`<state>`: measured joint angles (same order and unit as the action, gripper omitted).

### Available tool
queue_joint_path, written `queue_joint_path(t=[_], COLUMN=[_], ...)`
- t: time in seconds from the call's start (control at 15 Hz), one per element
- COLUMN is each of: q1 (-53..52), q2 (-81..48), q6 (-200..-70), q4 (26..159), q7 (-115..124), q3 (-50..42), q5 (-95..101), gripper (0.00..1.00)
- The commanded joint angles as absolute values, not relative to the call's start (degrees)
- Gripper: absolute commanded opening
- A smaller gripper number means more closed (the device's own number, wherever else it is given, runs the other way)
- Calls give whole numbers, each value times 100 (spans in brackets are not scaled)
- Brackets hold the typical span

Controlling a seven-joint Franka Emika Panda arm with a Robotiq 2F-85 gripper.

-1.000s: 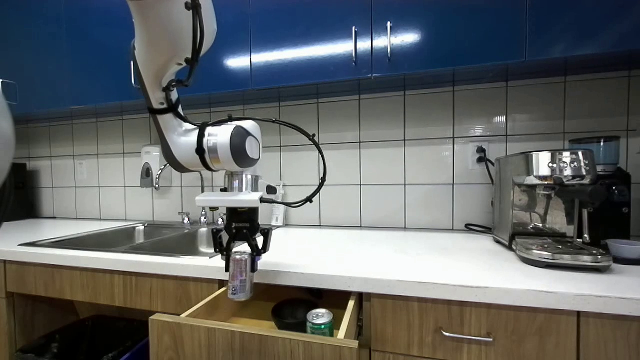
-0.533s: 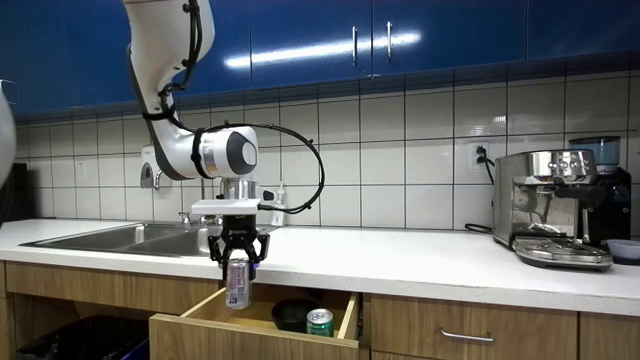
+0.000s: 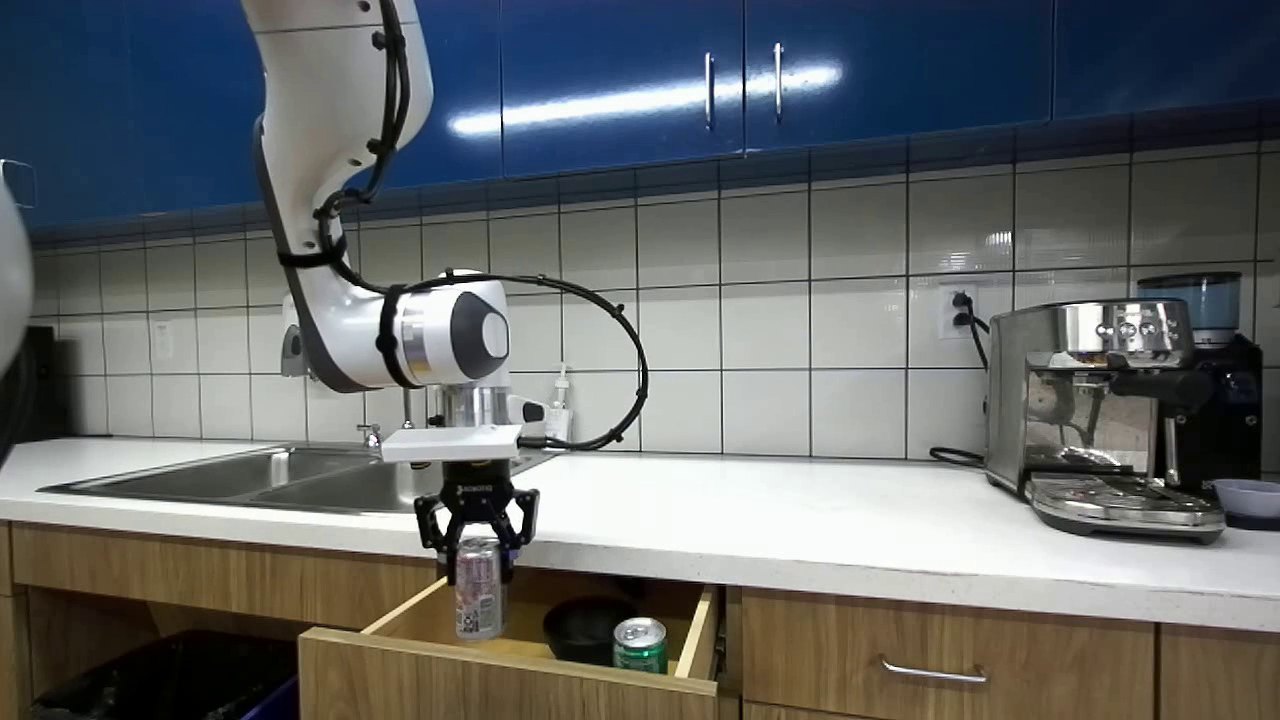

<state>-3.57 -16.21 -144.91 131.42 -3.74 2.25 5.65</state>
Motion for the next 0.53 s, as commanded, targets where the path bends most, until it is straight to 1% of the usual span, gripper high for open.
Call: queue_joint_path(t=[0.0, 0.47], q1=[-364, -363], q2=[-1710, -2013], q6=[-14790, -15160], q4=[13216, 13242], q7=[-373, -405], q3=[210, 218], q5=[679, 651], gripper=[38, 38])
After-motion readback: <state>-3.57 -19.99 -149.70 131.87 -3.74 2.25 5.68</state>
